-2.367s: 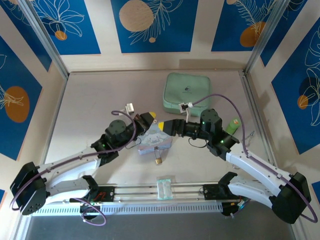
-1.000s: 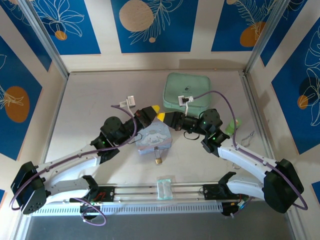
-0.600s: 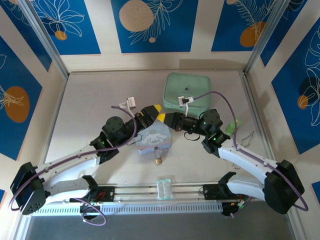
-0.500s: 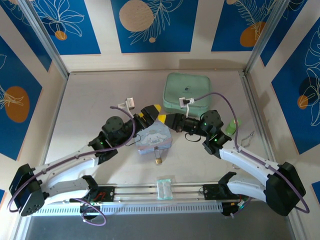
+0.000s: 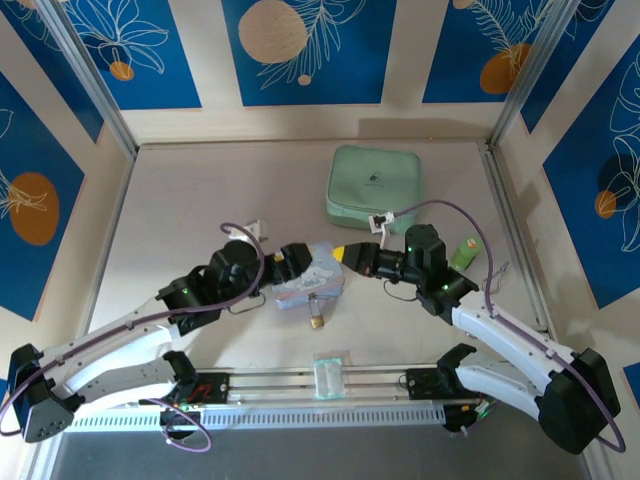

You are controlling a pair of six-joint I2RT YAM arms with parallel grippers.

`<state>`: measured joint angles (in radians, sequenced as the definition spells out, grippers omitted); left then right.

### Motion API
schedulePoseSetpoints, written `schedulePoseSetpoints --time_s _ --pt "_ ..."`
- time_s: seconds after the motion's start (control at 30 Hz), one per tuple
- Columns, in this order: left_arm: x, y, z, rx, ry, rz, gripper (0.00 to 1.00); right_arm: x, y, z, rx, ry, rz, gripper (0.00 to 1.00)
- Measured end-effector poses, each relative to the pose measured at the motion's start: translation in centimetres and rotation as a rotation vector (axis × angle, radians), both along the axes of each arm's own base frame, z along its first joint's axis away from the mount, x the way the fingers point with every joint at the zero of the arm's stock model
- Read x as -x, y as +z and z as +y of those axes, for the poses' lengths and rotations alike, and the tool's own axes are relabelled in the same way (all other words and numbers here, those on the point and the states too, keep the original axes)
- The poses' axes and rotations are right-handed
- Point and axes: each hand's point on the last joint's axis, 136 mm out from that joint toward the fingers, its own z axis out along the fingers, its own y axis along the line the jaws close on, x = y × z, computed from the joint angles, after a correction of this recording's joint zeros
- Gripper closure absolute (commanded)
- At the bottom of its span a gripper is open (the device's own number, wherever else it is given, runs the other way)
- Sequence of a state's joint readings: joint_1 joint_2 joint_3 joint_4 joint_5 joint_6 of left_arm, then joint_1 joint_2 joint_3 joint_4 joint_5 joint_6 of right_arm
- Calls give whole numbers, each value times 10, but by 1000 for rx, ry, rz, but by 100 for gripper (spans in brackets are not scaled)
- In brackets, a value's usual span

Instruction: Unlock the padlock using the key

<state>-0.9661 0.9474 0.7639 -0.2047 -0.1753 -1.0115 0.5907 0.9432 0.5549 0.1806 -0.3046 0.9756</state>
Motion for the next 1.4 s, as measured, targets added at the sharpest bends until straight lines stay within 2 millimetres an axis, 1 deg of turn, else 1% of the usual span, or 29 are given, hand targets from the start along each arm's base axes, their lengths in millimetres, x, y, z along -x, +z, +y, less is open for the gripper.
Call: schedulePoseSetpoints --time_s 0.13,0.27,0.33,0.43,0.5,0.6,0.7,0.83,0.93,1.0,1.07,1.1,1.17,1.27,1.4 --pt "28 -31 -10 -60 -56 62 16 9 -27 -9 61 -9 55 100" --pt "47 -78 -10 -135 -65 125 26 18 -49 -17 113 -16 101 100" --pt "51 -94 -9 -169 -59 141 31 21 -55 -20 131 -20 117 100" --pt "53 -108 -19 -160 -57 158 34 26 -61 -25 144 -25 125 100" --pt "52 -121 -27 -164 -56 172 37 29 -66 -28 151 -30 131 100" --pt "53 -142 -32 -202 -52 185 39 35 -76 -33 165 -40 144 100" --pt "54 -151 -31 -251 -33 184 39 39 -85 -38 176 -49 156 100" --pt "50 -152 -37 -260 -3 162 39 42 -95 -43 187 -61 172 100" --pt "46 -167 -37 -271 25 163 39 43 -100 -44 195 -69 183 100" --pt "46 -178 -36 -294 29 168 39 43 -101 -45 195 -71 187 100" --pt "45 -185 -35 -302 36 169 40 43 -101 -45 196 -73 186 100" --pt "45 -186 -36 -300 38 167 42 43 -102 -45 196 -73 186 100" --pt "42 -187 -39 -286 46 164 49 43 -103 -45 196 -73 186 100" --pt "36 -189 -43 -252 66 165 53 44 -107 -46 198 -74 195 100" --pt "33 -200 -43 -259 80 177 63 45 -110 -46 199 -77 205 100"
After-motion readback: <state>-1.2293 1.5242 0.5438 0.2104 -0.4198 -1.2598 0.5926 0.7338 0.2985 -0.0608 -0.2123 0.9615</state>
